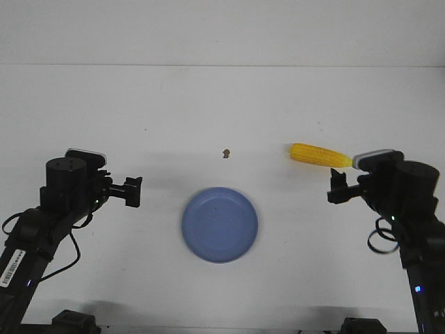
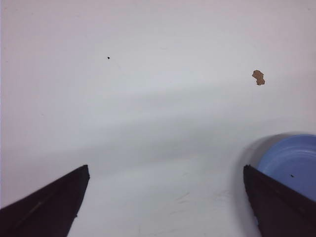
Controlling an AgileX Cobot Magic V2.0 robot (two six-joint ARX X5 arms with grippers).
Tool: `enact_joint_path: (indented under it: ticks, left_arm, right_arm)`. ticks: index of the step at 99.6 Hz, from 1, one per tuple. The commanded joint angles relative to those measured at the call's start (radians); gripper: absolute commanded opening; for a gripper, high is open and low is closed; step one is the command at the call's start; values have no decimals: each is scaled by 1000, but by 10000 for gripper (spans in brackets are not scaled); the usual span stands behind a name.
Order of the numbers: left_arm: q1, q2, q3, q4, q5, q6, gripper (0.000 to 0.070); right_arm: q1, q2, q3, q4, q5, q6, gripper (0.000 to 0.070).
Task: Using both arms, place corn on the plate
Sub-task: 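Reach the right gripper to the yellow corn cob and grasp it, then carry the corn cob with the right gripper over the blue plate and lower it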
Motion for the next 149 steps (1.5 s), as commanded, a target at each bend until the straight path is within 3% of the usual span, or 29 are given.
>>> enact_joint_path:
  ticks: [1,36,72,110,149]
  left_arm:
    - [0,7,15,-2,2,11,638]
    - [0,7,15,-5,2,7,638]
    - [0,7,15,-5,2,5,638]
    - [0,7,15,-5,2,5,637]
    - [0,7,15,-8,2,4,637]
  right_arm:
    - [-2,119,62,-3,-61,-133,535]
    - [-13,615,400,-118,-164,-372,536]
    - [-13,787,439,-125,-159,-501,536]
    - [-13,846,439,-47,-154,-563,536]
    - [-19,948,439,-34,-155,-551,535]
